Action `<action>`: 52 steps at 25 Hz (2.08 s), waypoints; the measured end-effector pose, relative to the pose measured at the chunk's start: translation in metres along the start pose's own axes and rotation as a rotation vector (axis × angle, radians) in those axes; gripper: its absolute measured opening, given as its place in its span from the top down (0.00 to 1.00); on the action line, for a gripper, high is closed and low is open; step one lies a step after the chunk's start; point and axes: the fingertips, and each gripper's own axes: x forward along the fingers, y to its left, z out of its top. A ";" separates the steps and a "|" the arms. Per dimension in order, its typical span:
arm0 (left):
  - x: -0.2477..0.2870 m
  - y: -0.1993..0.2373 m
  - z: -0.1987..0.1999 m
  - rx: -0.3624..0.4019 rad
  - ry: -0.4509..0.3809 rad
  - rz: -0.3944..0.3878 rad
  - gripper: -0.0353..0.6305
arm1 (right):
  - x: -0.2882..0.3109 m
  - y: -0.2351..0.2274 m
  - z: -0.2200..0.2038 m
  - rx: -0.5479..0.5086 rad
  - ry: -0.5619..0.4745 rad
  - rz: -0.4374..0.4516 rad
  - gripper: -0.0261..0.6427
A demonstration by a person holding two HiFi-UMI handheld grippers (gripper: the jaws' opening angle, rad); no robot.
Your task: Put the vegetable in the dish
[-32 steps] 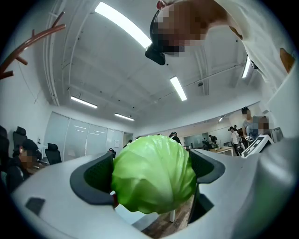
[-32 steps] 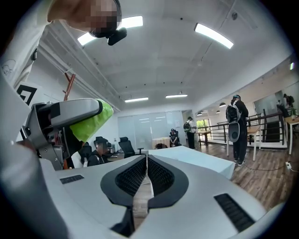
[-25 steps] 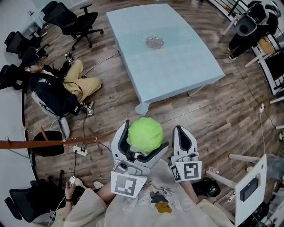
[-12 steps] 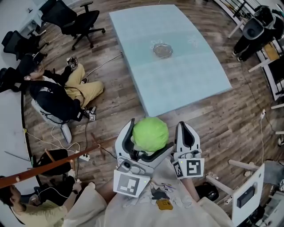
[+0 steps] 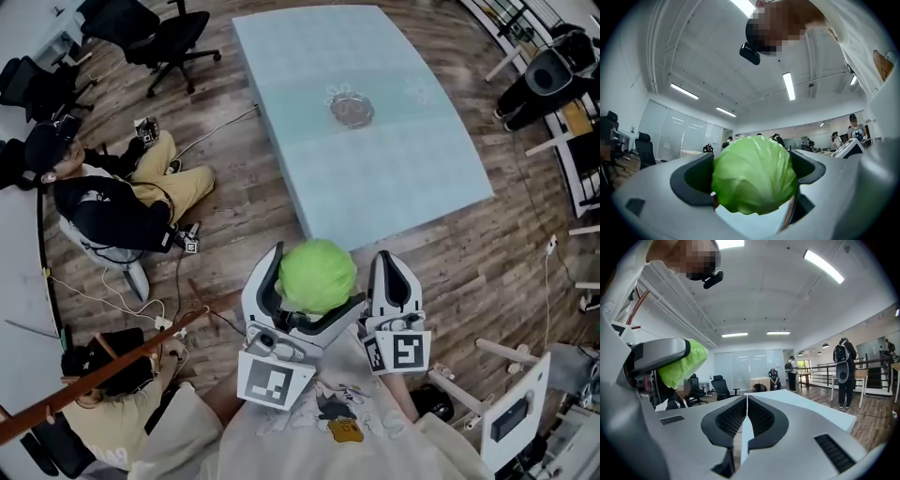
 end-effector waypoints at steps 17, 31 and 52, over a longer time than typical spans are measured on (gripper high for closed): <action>0.099 0.006 -0.022 -0.007 0.020 0.113 0.17 | 0.085 -0.070 0.010 -0.018 0.005 0.163 0.93; 0.215 -0.003 -0.045 0.004 0.029 0.259 0.17 | 0.156 -0.164 0.021 -0.019 0.014 0.318 0.93; 0.327 0.049 -0.137 0.144 0.137 0.368 0.17 | 0.216 -0.240 -0.009 0.005 0.108 0.344 0.93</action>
